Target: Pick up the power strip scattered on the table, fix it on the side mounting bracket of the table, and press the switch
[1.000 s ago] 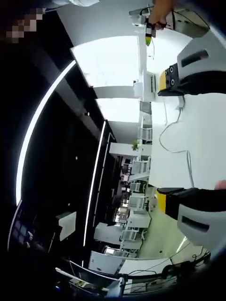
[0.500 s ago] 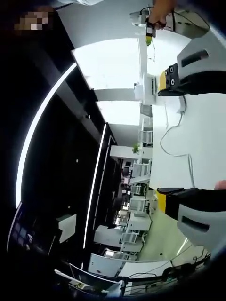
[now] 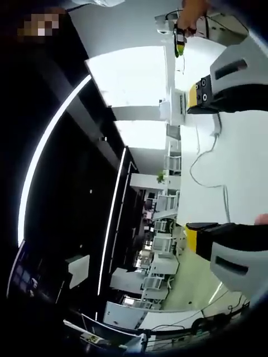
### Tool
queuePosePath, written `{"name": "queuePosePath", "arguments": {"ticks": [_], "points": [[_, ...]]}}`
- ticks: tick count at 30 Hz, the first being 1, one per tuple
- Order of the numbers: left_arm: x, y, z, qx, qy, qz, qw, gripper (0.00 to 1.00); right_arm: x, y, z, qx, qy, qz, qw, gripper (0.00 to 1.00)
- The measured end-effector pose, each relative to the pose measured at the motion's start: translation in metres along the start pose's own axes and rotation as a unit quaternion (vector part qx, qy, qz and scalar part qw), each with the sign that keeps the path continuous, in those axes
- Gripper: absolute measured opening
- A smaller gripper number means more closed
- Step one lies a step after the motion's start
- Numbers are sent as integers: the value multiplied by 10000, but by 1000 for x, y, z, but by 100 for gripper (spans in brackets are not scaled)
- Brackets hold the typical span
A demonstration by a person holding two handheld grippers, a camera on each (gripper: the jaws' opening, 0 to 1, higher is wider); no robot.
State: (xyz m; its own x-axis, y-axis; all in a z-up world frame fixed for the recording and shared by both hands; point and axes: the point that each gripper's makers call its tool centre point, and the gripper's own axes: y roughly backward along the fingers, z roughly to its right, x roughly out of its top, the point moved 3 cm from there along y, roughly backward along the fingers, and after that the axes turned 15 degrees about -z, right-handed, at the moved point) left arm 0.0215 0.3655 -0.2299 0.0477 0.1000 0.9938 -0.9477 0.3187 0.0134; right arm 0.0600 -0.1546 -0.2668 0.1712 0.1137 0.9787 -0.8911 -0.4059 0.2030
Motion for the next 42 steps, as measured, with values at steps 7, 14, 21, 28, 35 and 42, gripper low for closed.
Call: {"name": "queuePosePath", "arguments": {"ticks": [7, 14, 21, 28, 35, 42], "points": [[0, 2, 0, 20, 3, -4, 10000, 83, 4, -3, 0, 433, -16, -64, 9990, 57], [-2, 3, 1, 60, 2, -20, 10000, 83, 0, -13, 1, 517, 68, -180, 9985, 57], [-3, 3, 1, 87, 7, -33, 10000, 83, -2, -22, 6, 643, 177, -290, 9974, 57], [-6, 1, 3, 84, 34, -74, 9999, 83, -2, -30, 13, 778, 250, -385, 9959, 58], [-13, -2, 6, -16, -7, -238, 9997, 83, 0, -37, 21, 840, 296, -444, 9950, 58], [-21, -5, 13, -274, -119, -534, 9981, 82, 5, -42, 23, 888, 366, -475, 9942, 59]]}}
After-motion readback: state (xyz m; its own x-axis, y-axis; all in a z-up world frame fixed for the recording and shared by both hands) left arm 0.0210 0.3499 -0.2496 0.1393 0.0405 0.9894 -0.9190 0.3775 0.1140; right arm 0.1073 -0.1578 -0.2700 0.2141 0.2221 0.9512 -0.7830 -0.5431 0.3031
